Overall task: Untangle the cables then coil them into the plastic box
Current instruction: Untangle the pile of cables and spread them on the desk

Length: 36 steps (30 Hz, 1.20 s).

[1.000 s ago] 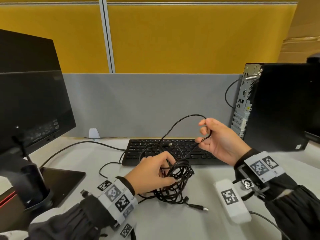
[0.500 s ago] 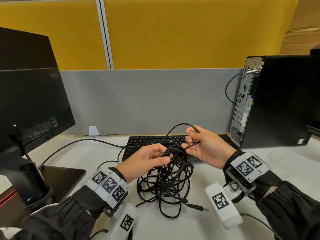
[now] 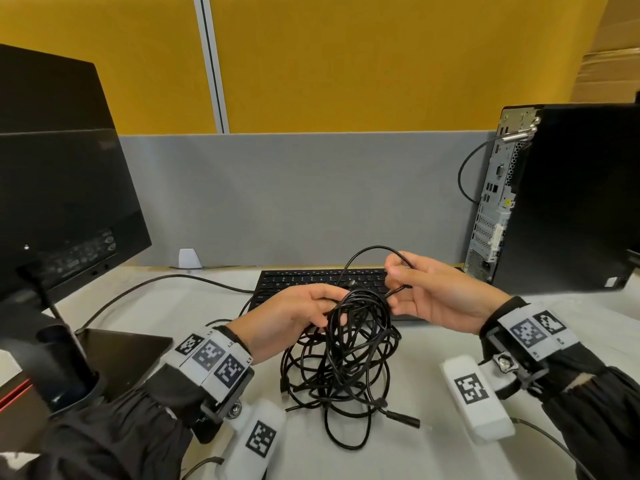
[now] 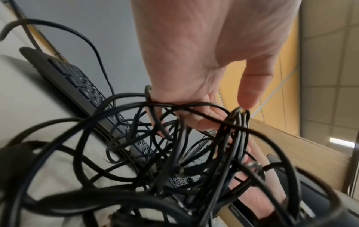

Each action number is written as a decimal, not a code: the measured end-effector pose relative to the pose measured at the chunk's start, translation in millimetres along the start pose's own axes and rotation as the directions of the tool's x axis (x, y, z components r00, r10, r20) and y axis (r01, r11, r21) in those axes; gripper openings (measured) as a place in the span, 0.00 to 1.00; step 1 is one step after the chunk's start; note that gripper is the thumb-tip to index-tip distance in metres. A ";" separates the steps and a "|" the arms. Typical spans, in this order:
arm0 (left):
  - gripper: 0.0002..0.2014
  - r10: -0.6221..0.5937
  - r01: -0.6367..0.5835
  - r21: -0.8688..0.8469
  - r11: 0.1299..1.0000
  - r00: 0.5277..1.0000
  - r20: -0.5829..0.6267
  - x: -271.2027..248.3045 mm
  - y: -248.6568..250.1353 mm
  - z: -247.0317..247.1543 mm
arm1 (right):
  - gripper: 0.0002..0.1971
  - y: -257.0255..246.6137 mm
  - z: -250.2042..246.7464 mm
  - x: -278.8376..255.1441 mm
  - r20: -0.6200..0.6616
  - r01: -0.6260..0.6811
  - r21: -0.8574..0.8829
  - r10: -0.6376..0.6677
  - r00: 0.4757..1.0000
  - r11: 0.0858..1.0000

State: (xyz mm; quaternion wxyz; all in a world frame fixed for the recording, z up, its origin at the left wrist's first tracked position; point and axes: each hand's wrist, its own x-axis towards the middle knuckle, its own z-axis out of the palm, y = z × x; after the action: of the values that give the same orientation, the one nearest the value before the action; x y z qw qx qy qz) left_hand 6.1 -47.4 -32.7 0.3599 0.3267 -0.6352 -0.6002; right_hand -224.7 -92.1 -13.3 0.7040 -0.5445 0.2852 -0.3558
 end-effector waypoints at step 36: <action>0.04 0.371 -0.080 0.667 0.741 0.876 -0.307 1.0 11.7 15.4 | 0.21 32.3 46.1 -4.8 -0.005 0.300 -0.877 -0.633 0.774 0.374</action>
State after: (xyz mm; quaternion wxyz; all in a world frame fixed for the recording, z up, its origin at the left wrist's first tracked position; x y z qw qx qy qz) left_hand -7.3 -39.4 -21.3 0.4276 0.4686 -0.7425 -0.2150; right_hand -184.9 -57.3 -33.3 0.1575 -0.7992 0.3672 -0.4490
